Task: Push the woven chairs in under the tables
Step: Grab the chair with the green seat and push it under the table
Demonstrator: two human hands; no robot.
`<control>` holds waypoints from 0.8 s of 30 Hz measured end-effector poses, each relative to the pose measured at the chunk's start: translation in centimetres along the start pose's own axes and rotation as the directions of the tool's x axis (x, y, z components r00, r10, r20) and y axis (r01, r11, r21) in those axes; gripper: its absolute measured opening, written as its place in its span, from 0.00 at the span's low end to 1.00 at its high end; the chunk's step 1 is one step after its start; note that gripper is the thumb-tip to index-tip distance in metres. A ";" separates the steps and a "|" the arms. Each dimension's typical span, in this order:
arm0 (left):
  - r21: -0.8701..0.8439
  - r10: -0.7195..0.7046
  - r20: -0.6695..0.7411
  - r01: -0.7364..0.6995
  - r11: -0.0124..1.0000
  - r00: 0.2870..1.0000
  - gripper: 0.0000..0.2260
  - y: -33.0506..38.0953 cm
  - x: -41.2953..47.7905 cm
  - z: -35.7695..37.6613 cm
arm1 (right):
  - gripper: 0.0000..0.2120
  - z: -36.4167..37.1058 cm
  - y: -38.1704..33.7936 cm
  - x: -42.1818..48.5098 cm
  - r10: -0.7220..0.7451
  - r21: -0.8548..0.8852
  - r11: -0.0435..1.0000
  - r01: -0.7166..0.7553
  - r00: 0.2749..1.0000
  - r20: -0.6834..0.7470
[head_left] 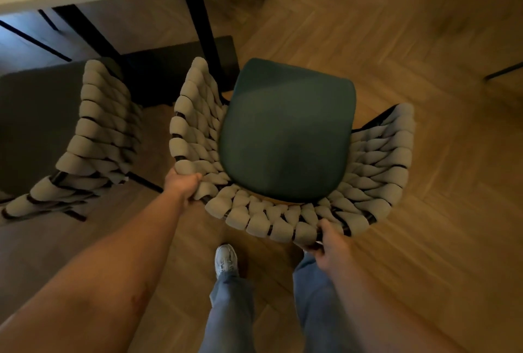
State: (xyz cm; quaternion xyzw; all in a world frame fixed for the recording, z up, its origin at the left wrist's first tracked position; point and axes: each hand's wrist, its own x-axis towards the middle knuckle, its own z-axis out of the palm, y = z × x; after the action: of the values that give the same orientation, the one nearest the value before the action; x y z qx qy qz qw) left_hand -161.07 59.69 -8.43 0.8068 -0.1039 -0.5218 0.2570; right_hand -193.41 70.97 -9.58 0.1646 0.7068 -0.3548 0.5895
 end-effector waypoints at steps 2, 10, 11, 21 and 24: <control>0.000 0.007 -0.031 -0.007 1.000 0.999 0.28 -0.4 -0.4 0.1 | 0.24 -0.3 -0.2 0.4 0.012 -0.039 0.999 -0.012 1.000 0.008; -0.159 -0.048 -0.126 0.027 0.987 0.991 0.24 -4.2 -4.4 2.0 | 0.22 -2.4 -4.7 2.0 0.038 -0.202 0.979 -0.023 0.997 0.071; -0.171 -0.055 -0.143 0.030 0.985 0.988 0.24 -4.5 -4.9 2.3 | 0.20 -2.4 -5.5 2.3 0.035 -0.234 0.972 -0.015 0.996 0.083; -0.340 -0.121 -0.213 0.043 0.939 0.969 0.22 -5.6 -6.0 3.0 | 0.06 1.5 -10.1 3.4 -0.020 -0.396 0.915 0.081 0.988 0.155; -0.389 -0.105 -0.196 0.021 0.921 0.975 0.25 -5.9 -5.9 2.9 | 0.09 2.3 -10.8 3.5 -0.056 -0.410 0.904 0.117 0.986 0.158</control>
State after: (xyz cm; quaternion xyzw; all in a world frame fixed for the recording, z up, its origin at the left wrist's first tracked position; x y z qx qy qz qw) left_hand -166.81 66.39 -7.76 0.7947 0.0549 -0.4507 0.4028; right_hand -199.72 61.23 -9.72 -0.0226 0.7291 -0.2321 0.6435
